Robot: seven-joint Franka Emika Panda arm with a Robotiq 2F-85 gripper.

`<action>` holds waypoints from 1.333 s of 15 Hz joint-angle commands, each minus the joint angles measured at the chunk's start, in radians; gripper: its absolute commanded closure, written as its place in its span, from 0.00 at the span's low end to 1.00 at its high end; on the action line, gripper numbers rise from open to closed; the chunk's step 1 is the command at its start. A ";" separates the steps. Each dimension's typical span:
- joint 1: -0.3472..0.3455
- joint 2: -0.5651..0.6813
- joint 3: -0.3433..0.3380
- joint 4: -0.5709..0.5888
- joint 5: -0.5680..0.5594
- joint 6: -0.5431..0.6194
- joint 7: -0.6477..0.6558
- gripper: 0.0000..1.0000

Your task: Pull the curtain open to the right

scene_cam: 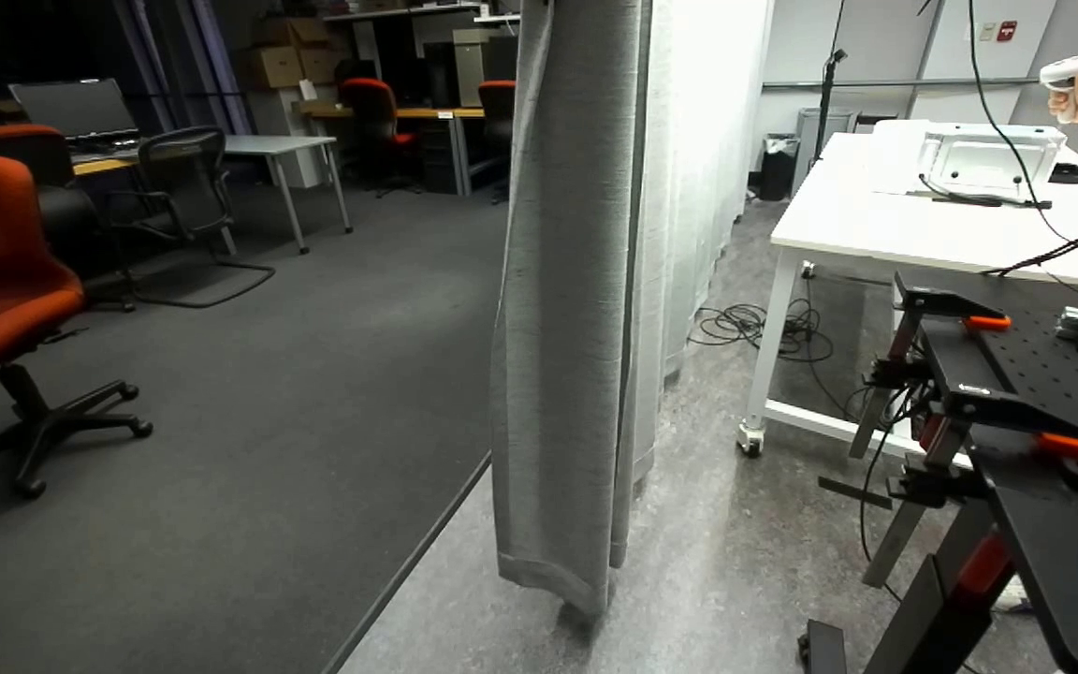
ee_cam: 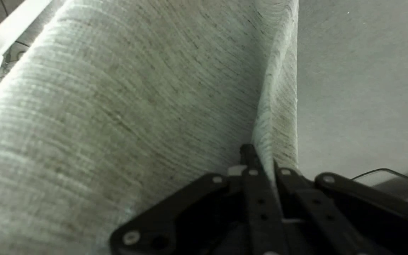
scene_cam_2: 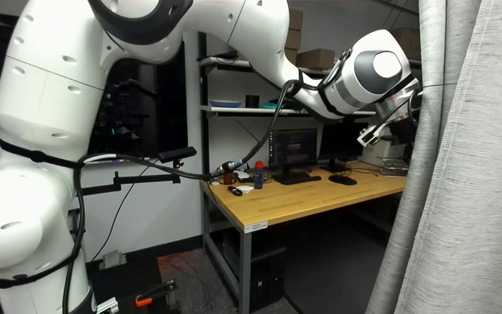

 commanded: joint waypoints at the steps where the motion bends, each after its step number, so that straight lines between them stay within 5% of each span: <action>1: 0.001 0.037 -0.033 -0.061 0.008 -0.058 0.065 0.99; 12: -0.018 -0.085 -0.089 -0.225 -0.116 -0.074 0.206 0.99; 20: -0.114 -0.071 -0.106 -0.180 -0.088 -0.084 0.165 0.99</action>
